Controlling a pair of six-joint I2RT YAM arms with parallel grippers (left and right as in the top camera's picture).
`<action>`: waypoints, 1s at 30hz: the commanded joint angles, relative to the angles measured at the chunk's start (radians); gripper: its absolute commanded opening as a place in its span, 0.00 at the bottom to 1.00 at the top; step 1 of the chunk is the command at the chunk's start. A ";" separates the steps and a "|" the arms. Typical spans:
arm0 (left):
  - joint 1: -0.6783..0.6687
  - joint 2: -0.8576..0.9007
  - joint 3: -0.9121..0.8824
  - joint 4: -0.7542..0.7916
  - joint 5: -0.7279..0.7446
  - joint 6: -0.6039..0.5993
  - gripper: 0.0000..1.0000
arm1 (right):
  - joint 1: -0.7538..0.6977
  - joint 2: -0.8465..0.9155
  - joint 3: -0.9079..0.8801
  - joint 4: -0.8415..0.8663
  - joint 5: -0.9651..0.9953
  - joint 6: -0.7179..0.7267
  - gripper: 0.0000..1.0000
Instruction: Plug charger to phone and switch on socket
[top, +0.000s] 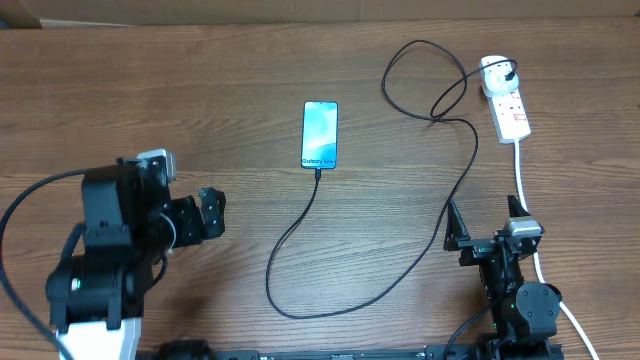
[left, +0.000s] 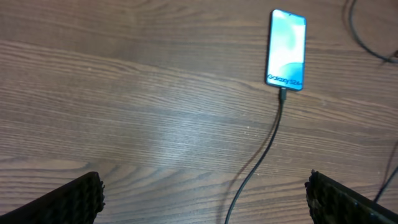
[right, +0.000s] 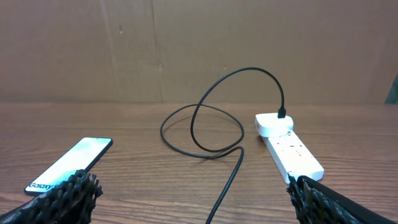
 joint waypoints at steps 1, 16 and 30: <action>-0.002 -0.057 -0.006 -0.003 0.026 0.032 1.00 | 0.003 -0.010 -0.011 0.005 0.010 0.006 1.00; -0.002 -0.210 -0.006 -0.053 0.089 0.145 1.00 | 0.003 -0.010 -0.010 0.005 0.010 0.006 1.00; -0.002 -0.349 -0.074 0.040 0.108 0.261 1.00 | 0.003 -0.010 -0.011 0.005 0.010 0.006 1.00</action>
